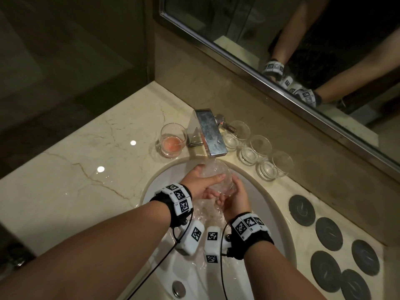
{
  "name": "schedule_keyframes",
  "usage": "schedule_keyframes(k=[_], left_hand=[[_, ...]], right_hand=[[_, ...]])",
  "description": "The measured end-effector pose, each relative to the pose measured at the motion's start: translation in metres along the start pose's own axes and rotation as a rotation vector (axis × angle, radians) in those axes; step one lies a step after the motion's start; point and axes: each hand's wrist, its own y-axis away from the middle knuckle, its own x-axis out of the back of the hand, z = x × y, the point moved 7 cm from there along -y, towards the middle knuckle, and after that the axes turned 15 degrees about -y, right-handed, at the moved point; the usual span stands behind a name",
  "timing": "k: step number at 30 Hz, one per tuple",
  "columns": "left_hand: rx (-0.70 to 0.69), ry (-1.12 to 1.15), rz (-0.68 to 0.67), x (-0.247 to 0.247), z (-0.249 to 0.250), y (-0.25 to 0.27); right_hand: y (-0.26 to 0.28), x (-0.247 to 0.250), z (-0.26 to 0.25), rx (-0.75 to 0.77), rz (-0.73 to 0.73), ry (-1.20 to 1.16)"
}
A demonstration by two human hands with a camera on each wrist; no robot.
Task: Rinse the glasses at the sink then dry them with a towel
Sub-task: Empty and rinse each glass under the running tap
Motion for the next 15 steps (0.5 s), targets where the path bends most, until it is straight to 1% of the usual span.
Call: schedule_keyframes(k=[3, 7, 10, 12, 13, 15], left_hand=[[-0.015, -0.013, -0.005, -0.001, 0.004, 0.002], [0.005, 0.02, -0.01, 0.001, 0.0, 0.0], [0.009, -0.01, -0.007, 0.004, 0.0, 0.001], [0.009, -0.034, -0.019, 0.003, 0.001, 0.001], [0.006, -0.035, -0.019, 0.003, 0.001, 0.002], [0.017, -0.009, -0.007, 0.004, 0.001, 0.004]], right_hand=[[0.0, 0.001, 0.005, -0.02, -0.012, 0.027], [0.008, -0.01, 0.005, -0.098, -0.029, -0.128], [0.005, -0.003, 0.004, -0.046, 0.002, -0.034], [0.005, -0.002, 0.007, -0.047, 0.0, 0.021], [0.007, -0.005, 0.008, -0.067, -0.02, 0.01], [0.01, -0.014, 0.011, -0.117, -0.069, -0.091]])
